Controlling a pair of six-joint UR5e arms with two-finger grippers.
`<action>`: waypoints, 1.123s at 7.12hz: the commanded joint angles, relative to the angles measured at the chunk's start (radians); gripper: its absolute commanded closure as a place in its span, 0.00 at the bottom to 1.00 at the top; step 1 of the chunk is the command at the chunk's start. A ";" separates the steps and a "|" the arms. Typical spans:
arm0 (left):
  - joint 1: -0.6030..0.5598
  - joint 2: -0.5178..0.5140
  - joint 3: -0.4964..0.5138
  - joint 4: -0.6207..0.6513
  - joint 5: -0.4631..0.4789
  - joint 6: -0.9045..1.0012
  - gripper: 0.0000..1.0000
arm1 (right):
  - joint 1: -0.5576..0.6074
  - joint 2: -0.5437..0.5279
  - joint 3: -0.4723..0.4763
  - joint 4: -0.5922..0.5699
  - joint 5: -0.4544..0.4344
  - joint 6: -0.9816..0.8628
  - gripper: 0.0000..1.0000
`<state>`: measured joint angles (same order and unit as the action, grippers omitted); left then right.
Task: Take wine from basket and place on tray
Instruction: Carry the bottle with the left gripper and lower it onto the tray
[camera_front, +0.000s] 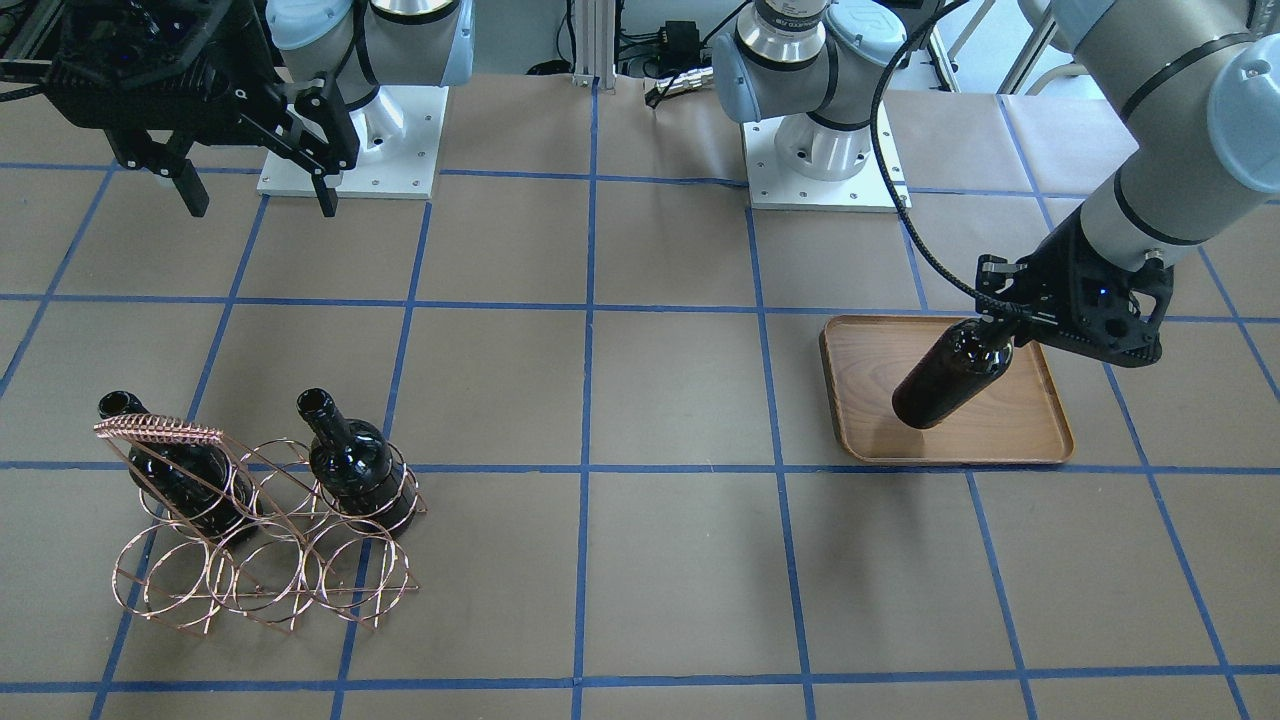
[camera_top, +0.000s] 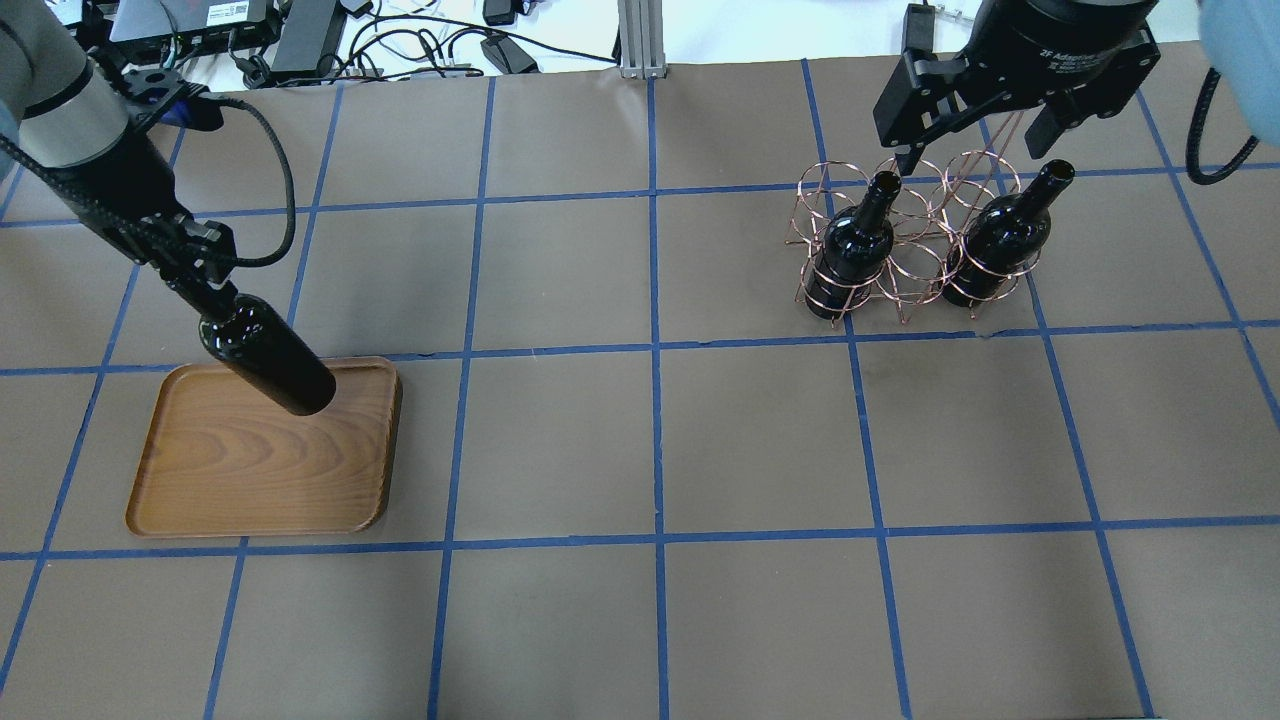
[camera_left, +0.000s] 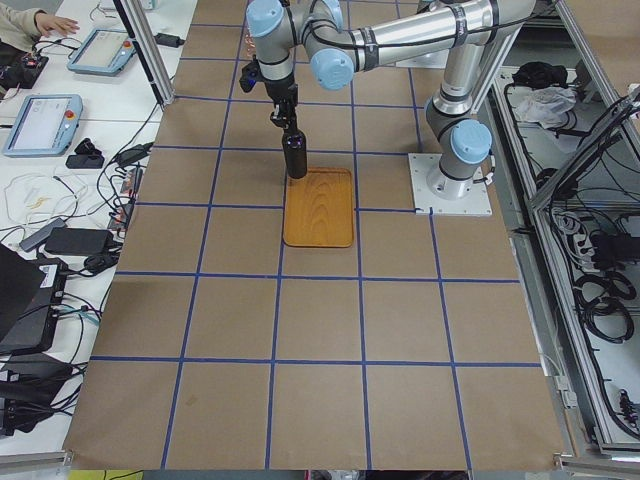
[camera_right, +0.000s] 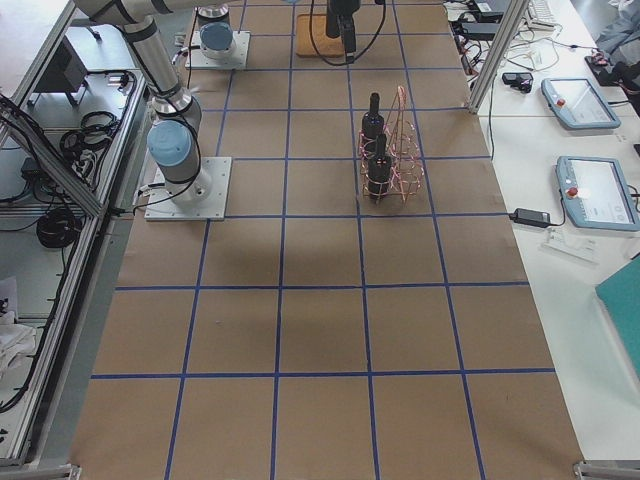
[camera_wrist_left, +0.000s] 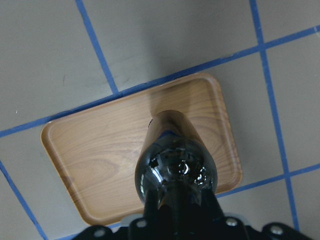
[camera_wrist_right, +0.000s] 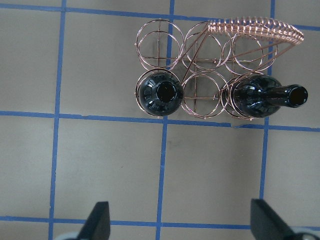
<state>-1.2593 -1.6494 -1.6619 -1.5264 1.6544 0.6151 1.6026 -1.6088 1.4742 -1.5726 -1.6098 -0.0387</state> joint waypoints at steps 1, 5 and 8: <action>0.090 0.042 -0.123 0.105 0.025 0.078 1.00 | 0.002 0.000 -0.002 -0.006 0.004 0.010 0.00; 0.112 0.049 -0.141 0.106 0.028 0.086 1.00 | 0.005 0.000 -0.002 -0.017 0.001 0.016 0.00; 0.109 0.077 -0.124 0.053 0.031 0.086 0.00 | 0.007 0.000 0.000 -0.013 0.002 0.014 0.00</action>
<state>-1.1494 -1.5878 -1.7975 -1.4402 1.6835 0.7032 1.6088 -1.6091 1.4735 -1.5869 -1.6077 -0.0244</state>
